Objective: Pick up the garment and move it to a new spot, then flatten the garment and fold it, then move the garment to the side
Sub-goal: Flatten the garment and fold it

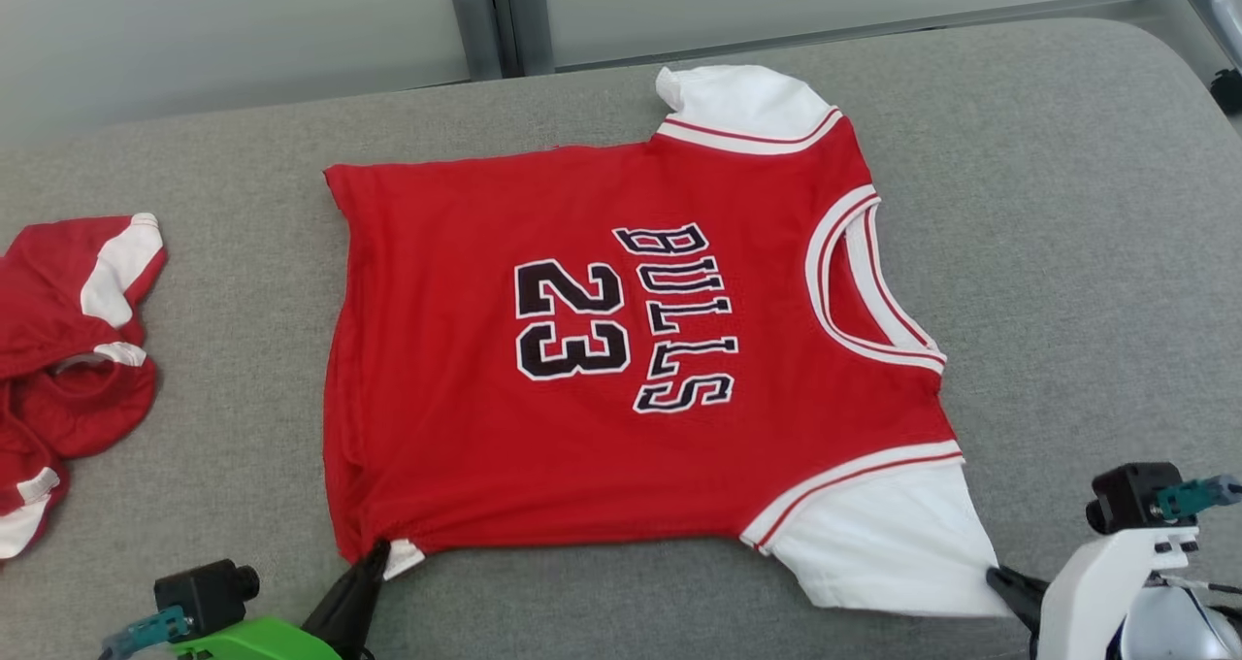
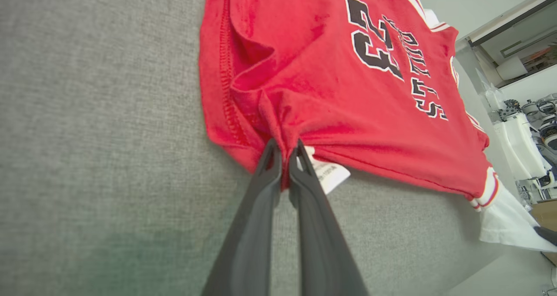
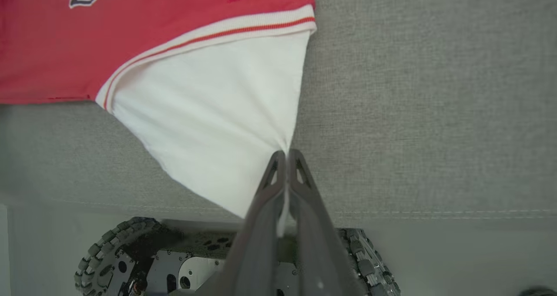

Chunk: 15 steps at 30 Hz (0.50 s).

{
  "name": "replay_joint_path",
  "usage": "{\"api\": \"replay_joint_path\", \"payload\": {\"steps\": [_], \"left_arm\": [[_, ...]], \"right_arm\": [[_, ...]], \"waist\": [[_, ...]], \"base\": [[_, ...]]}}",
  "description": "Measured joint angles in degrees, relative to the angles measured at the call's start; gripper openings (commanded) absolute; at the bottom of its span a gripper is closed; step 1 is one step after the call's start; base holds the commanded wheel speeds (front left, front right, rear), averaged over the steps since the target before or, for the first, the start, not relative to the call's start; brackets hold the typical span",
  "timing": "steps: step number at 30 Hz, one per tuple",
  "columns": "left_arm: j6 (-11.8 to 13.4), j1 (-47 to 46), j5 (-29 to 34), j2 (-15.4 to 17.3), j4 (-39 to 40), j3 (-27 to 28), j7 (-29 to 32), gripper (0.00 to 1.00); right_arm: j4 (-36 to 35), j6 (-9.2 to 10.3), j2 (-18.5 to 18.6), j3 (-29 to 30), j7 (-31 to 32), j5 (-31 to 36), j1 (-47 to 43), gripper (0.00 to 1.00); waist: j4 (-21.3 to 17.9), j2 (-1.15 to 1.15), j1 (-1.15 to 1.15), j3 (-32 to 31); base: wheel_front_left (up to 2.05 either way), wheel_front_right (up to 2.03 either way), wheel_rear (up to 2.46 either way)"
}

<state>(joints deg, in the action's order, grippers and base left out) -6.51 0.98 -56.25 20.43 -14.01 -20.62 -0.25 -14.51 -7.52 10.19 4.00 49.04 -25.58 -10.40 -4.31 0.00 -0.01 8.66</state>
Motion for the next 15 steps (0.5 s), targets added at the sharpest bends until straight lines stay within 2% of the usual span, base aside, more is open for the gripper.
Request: {"api": "replay_joint_path", "payload": {"steps": [7, 10, 15], "left_arm": [[2.5, 3.1, 0.2, 1.9, 1.1, -1.4, 4.0, 0.00], [2.7, 3.2, -0.2, 2.0, 2.8, -0.8, 3.7, 0.00], [2.4, 2.8, -0.6, 1.9, 6.6, -1.1, 4.3, 0.00]], "right_arm": [[-3.8, -0.02, -0.6, 4.3, 6.2, 0.0, -4.1, 0.00], [-5.2, -0.01, -0.8, 4.2, 5.6, -0.9, -4.2, 0.00], [-5.9, 0.00, -0.4, 2.5, 1.3, -2.6, -1.7, 0.00]], "waist": [[0.4, 0.00, 0.00, -1.0], [0.5, 0.00, 0.00, -1.2], [0.6, 0.00, 0.00, -1.3]], "base": [[0.00, 0.00, 0.00], [0.00, 0.00, 0.00], [0.00, 0.00, 0.00]]}}
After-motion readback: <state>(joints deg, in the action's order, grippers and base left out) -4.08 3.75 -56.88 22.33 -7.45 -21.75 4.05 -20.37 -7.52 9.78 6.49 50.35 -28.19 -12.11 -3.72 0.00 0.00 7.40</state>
